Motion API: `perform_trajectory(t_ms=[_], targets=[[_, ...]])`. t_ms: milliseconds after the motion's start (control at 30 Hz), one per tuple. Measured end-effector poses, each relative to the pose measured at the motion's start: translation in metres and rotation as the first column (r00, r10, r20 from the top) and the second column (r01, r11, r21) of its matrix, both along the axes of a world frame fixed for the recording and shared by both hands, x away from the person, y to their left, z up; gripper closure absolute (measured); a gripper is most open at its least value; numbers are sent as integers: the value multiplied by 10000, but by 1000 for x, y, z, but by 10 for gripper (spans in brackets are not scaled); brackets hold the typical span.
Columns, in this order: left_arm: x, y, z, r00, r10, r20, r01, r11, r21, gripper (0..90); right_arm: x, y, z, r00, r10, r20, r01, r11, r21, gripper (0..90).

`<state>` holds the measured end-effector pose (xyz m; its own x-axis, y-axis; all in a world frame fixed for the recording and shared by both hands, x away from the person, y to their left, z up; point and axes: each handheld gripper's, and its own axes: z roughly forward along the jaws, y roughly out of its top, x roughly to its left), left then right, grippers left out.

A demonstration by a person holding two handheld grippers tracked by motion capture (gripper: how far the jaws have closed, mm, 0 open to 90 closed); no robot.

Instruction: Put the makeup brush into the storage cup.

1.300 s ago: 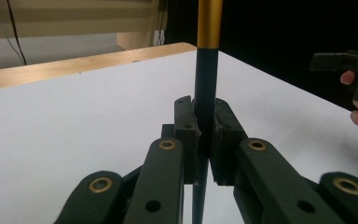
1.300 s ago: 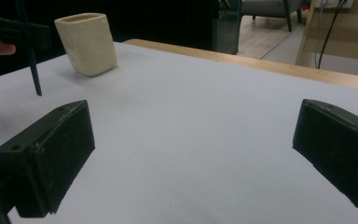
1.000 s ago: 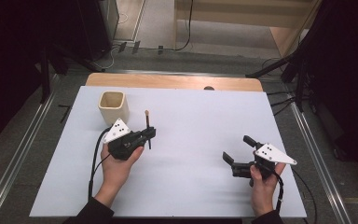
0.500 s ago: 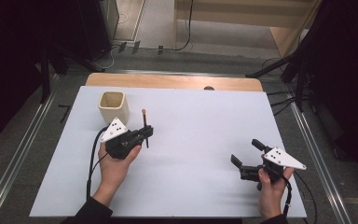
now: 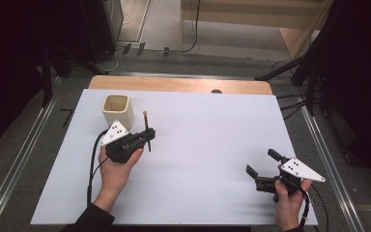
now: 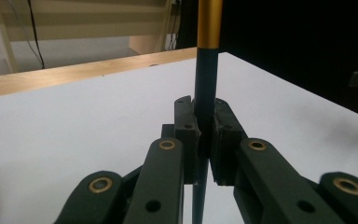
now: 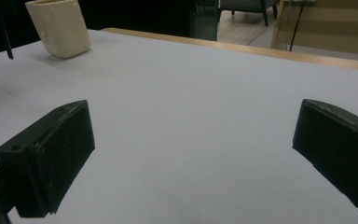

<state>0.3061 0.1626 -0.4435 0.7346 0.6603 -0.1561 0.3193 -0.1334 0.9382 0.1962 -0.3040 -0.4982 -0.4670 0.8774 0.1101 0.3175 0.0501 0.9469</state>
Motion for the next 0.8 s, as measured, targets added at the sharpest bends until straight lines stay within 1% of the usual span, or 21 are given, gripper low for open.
perform_trajectory(t_ms=[100, 233, 400, 467, 600, 800], targets=[[1, 3, 4, 9999, 70, 109, -70, 10000, 48, 839, -2, -2, 0, 10000, -47, 7, 47, 10000, 27, 0], [3, 9, 9, 9995, 275, 169, -275, 9996, 15, 839, -3, -4, 0, 10000, -73, 61, 73, 10000, 4, 0], [5, 18, 12, 9987, 486, 142, -486, 9988, 11, 839, -4, -7, 1, 9996, -253, 81, 251, 9994, 229, 0], [6, 21, 16, 9983, 551, 205, -552, 9985, 32, 839, -4, -8, 1, 9995, -285, 113, 281, 9990, 342, 0], [9, 25, 23, 9973, 646, 351, -647, 9979, 4, 839, -4, -9, 1, 9995, -294, 128, 289, 9989, 364, 0], [13, 32, 29, 9959, 801, 415, -803, 9968, 29, 839, -3, -8, 1, 9996, -265, 123, 260, 9989, 386, 0]])
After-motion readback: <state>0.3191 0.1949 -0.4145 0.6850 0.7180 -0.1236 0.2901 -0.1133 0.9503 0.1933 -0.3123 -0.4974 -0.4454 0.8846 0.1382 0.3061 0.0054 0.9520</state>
